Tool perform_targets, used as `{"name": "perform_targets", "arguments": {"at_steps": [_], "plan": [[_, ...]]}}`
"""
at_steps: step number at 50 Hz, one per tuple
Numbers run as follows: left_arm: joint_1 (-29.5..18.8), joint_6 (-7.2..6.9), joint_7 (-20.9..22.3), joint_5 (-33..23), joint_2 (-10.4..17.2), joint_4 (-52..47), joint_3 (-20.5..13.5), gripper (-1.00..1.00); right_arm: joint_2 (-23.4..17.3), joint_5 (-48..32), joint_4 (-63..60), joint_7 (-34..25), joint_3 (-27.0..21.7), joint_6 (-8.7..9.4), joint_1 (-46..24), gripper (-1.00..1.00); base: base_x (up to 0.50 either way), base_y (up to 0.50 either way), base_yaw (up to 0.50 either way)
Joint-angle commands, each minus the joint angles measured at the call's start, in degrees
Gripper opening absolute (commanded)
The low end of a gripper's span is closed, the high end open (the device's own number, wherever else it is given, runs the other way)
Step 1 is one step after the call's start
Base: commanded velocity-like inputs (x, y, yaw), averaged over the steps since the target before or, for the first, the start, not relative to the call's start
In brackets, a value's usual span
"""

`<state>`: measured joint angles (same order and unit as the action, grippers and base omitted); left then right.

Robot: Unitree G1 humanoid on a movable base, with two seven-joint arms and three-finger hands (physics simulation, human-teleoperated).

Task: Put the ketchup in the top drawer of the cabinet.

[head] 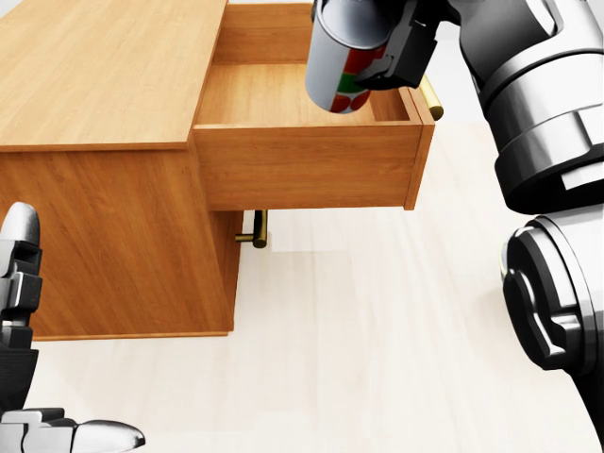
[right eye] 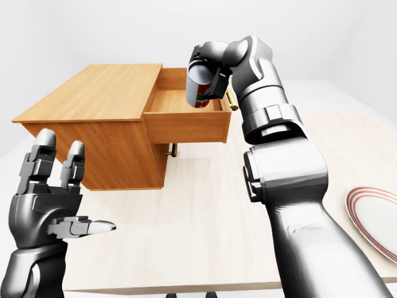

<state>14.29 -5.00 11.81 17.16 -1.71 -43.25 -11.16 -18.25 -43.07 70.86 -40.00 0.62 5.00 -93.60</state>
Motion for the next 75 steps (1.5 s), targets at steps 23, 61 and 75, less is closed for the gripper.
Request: {"name": "perform_targets", "arguments": {"at_steps": [23,61,75], "plan": [[0.4,0.0,0.2,-0.4,-0.1,0.2,0.4,1.0,-0.9,-1.1,0.9,0.0,-0.8,0.0,1.9,-0.87,0.0,0.0,0.0],[0.3,0.0,0.4,-0.9,0.0,1.5,0.9,1.0,-5.3,-1.5,-0.3,0.0,-2.0,0.0,-10.6,1.0,0.0,0.0,0.0],[0.8,0.0,0.4,-0.6,0.0,0.8,0.9,1.0,-8.6,-3.5,-8.5,0.0,-1.8,0.0,-16.4,1.0,0.0,0.0,0.0]]}}
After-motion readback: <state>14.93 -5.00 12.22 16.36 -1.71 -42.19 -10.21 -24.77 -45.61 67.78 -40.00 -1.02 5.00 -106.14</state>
